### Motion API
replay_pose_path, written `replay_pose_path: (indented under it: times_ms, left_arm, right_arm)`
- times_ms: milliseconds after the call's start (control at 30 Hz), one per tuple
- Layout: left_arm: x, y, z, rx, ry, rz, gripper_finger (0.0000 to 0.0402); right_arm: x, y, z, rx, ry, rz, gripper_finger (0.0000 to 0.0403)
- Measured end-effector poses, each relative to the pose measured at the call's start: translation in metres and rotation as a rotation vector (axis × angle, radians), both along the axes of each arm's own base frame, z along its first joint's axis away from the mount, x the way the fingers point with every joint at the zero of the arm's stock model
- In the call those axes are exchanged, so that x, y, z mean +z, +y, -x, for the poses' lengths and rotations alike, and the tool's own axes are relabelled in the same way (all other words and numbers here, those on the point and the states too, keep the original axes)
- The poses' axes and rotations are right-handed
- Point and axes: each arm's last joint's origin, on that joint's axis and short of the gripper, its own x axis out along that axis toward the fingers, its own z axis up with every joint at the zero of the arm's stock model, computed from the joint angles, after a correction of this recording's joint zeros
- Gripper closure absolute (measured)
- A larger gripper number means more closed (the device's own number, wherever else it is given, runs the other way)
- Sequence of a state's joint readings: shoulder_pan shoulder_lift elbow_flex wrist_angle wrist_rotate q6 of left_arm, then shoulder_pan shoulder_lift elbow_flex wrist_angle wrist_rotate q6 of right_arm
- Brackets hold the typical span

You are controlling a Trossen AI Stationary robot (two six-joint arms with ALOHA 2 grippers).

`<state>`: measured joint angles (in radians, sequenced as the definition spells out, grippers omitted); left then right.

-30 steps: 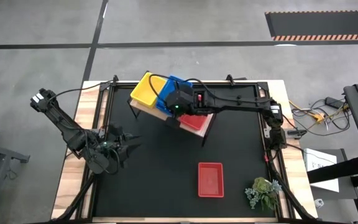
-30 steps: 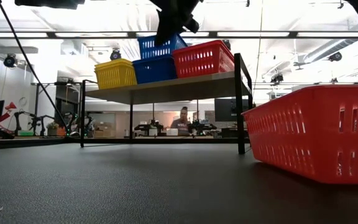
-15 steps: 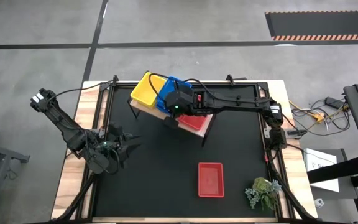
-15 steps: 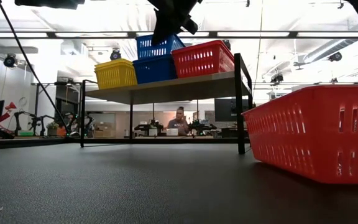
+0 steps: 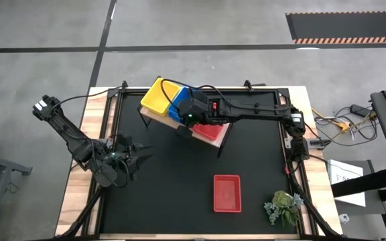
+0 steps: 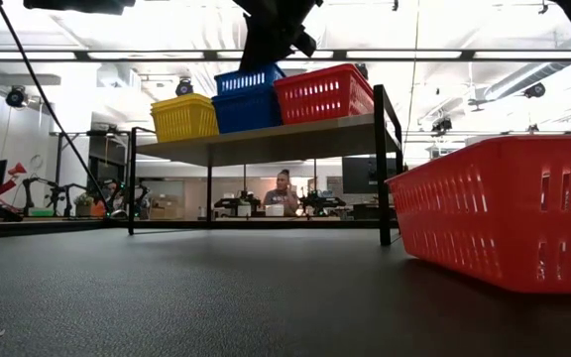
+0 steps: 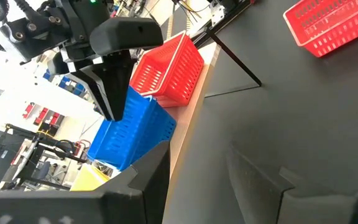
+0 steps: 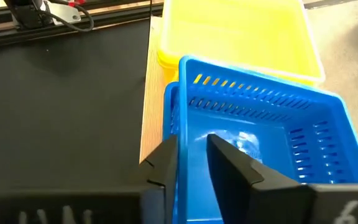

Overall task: Stack baskets on shelf by color
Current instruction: Stack the blue bin on top of the blue bin on the shelf

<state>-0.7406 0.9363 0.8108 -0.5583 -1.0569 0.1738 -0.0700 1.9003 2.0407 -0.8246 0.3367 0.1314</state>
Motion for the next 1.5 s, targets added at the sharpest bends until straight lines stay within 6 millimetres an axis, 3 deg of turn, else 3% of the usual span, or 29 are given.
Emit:
replay_pose_path:
  times_ms: [167, 333, 567, 800, 1333, 1500]
  left_arm:
    - [0.000, 0.000, 0.000, 0.000, 0.000, 0.000, 0.0259]
    - [0.000, 0.000, 0.000, 0.000, 0.000, 0.000, 0.0259]
    - [0.000, 0.000, 0.000, 0.000, 0.001, 0.000, 0.0259]
    - [0.000, 0.000, 0.000, 0.000, 0.000, 0.000, 0.0259]
    - [0.000, 0.000, 0.000, 0.000, 0.002, -0.001, 0.0259]
    - [0.000, 0.000, 0.000, -0.001, 0.002, -0.001, 0.0259]
  right_arm:
    - [0.002, 0.000, 0.001, 0.012, 0.002, 0.011, 0.0295]
    - [0.003, 0.000, 0.002, 0.026, 0.008, 0.025, 0.0286]
    - [0.000, -0.003, 0.000, 0.041, 0.027, 0.047, 0.0332]
    - [-0.023, -0.012, -0.013, 0.072, 0.091, 0.083, 0.0390]
    - [-0.022, -0.009, -0.017, 0.119, 0.043, 0.029, 0.0394]
    - [-0.011, -0.008, -0.012, 0.120, 0.024, 0.033, 0.0394]
